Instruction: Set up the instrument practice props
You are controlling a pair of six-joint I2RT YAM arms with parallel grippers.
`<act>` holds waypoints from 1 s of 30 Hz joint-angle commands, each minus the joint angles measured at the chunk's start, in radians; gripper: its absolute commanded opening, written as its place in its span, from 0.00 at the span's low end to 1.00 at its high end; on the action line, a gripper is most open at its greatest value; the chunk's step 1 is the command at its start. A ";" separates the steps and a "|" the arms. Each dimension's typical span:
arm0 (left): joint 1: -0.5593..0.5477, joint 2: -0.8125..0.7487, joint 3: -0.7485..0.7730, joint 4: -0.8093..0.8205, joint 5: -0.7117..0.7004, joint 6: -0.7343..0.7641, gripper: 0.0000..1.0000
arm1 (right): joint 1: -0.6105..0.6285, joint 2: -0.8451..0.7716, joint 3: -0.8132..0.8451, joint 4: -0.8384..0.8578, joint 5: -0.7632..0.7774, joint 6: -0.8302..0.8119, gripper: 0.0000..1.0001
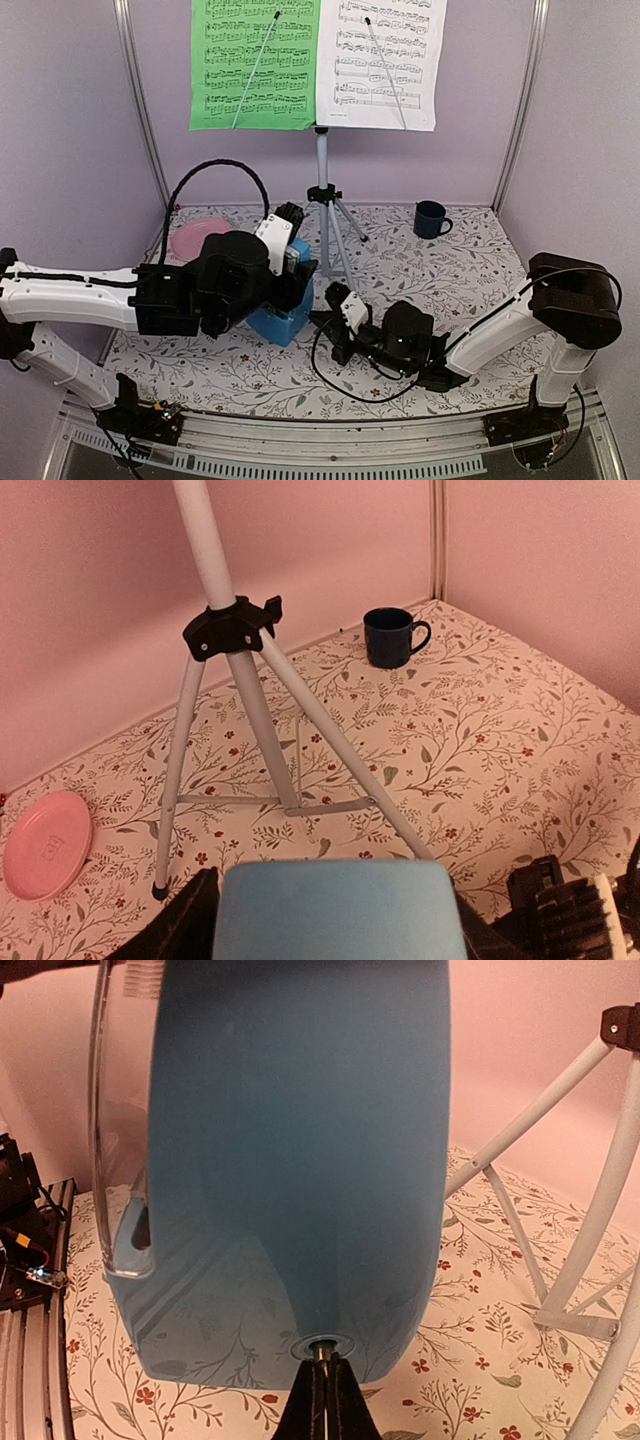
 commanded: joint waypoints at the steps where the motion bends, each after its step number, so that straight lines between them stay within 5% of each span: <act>1: -0.014 -0.089 -0.061 0.219 -0.016 0.051 0.10 | -0.009 -0.041 -0.003 0.024 -0.032 0.091 0.00; 11: -0.025 -0.141 -0.219 0.438 0.053 0.136 0.09 | -0.088 -0.089 -0.036 0.081 -0.117 0.384 0.00; 25: -0.034 -0.125 -0.277 0.518 0.055 0.163 0.09 | -0.109 -0.093 -0.045 0.081 -0.131 0.496 0.00; 30: -0.008 -0.111 -0.310 0.572 0.148 0.137 0.10 | -0.108 -0.134 -0.111 0.068 -0.208 0.436 0.42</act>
